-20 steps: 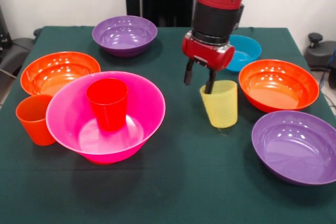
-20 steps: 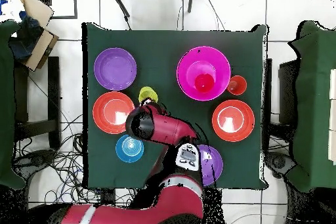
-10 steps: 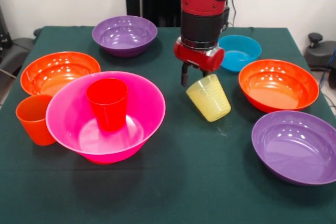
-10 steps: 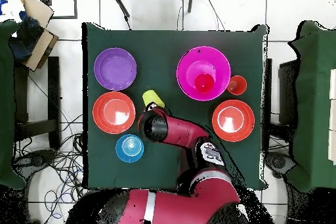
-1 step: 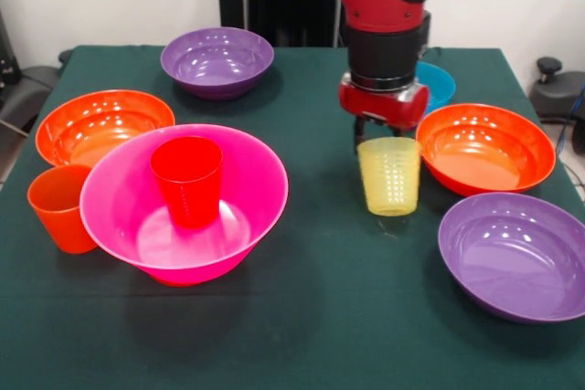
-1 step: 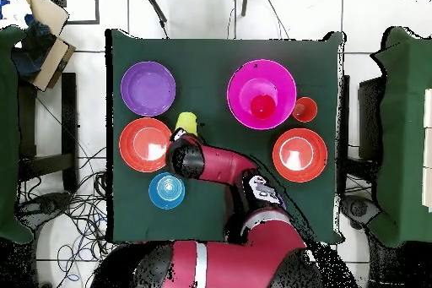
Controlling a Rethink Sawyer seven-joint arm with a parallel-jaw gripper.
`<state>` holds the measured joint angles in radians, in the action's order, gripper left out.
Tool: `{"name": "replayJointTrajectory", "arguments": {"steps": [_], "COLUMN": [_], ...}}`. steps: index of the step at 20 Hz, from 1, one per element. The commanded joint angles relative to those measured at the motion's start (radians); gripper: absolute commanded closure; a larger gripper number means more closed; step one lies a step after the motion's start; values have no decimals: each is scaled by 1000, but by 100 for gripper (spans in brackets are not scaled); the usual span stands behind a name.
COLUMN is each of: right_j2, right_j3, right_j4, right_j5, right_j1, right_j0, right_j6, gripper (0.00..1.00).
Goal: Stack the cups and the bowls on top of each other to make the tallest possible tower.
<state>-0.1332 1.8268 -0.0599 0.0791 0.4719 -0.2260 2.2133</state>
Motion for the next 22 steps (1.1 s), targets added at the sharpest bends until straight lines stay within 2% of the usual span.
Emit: {"name": "replayJointTrajectory", "arguments": {"steps": [1,6,12,15,17,18,22], "right_j2": [-171,-136,41,106,190,239,339], "right_j3": [19,-17,-92,-137,-171,-191,-251], "right_j4": [52,49,61,71,74,74,78], "right_j5": [85,85,72,82,84,74,-31], "right_j1": [19,33,30,22,14,4,-38], "right_j0": [-12,14,105,129,177,207,261], "right_j6": [12,15,12,-6,-2,4,17], "gripper": [0,0,0,0,0,0,0]}}
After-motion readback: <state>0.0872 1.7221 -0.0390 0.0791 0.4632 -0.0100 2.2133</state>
